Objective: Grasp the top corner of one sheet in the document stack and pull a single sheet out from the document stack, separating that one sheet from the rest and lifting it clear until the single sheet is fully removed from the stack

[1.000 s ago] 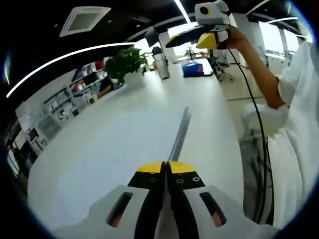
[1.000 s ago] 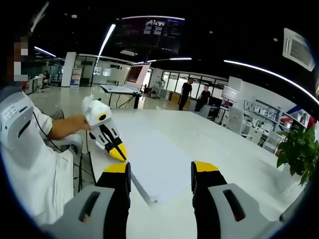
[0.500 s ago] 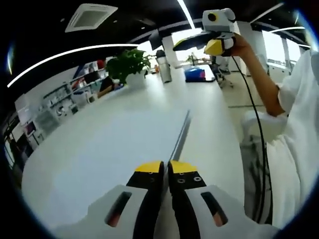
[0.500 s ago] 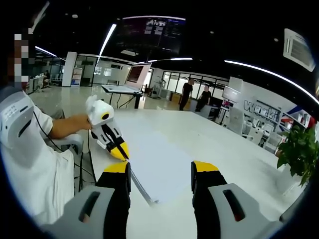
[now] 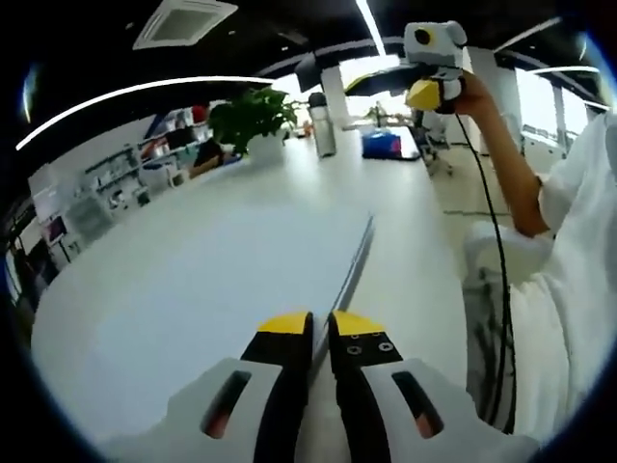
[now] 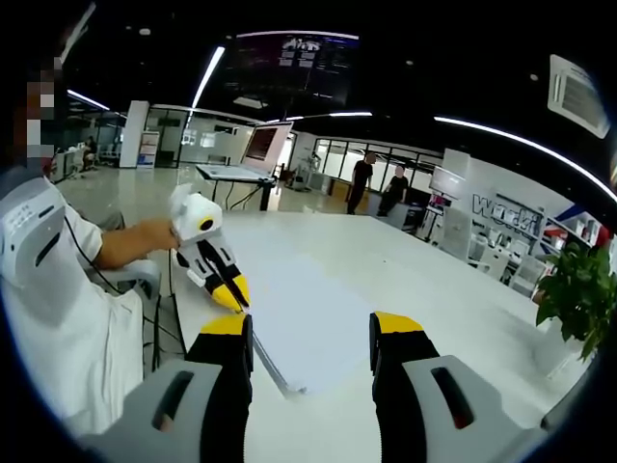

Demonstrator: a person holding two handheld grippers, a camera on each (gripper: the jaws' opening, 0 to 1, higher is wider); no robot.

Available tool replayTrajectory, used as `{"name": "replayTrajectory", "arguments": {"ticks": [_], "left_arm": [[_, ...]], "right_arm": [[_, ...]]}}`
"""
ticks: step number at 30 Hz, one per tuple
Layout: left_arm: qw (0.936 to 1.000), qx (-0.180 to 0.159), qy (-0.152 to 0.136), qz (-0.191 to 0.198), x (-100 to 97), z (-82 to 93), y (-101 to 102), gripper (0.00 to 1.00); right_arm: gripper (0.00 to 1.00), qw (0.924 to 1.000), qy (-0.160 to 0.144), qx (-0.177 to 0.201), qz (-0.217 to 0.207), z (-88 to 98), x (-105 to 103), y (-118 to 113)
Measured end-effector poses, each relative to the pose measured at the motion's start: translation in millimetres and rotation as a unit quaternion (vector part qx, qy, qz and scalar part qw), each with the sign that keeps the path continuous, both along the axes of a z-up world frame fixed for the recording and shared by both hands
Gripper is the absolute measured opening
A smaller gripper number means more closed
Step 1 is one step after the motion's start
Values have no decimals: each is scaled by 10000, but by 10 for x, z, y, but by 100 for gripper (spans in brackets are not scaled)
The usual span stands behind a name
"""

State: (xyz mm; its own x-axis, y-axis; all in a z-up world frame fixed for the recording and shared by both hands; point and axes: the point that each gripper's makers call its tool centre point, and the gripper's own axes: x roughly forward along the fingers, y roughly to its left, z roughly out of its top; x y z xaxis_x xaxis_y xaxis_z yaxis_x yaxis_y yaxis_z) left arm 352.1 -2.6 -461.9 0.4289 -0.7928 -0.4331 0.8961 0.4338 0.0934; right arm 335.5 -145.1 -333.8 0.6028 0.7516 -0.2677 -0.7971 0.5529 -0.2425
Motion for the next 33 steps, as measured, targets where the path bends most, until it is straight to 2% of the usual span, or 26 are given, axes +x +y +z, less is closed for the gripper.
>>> {"name": "replayTrajectory", "arguments": {"ticks": [5,18,22,26,28,29,31,33], "left_arm": [[9975,-538,453,29,24,11,17,9],[9915,-937,900,-32,18,16,33,10],[9922,-906,852,-21,12,18,22,9],[9985,-423,350,-79,-4,12,9,9],[9999,-74,-63,-106,5,14,6,13],[9993,178,-317,-84,18,5,22,16],[9971,443,-614,-57,24,16,21,18],[9957,509,-768,-67,-7,49,-13,17]], "right_arm": [[48,10000,2,-7,7,-1,1,2],[48,10000,-10,4,22,9,-2,5],[48,10000,-12,2,25,9,-5,8],[48,10000,-9,0,25,8,-2,9],[48,10000,-11,1,26,9,-3,10],[48,10000,-11,4,27,11,-3,9],[48,10000,-17,13,26,16,-4,7],[48,10000,-23,16,25,19,-4,5]]}}
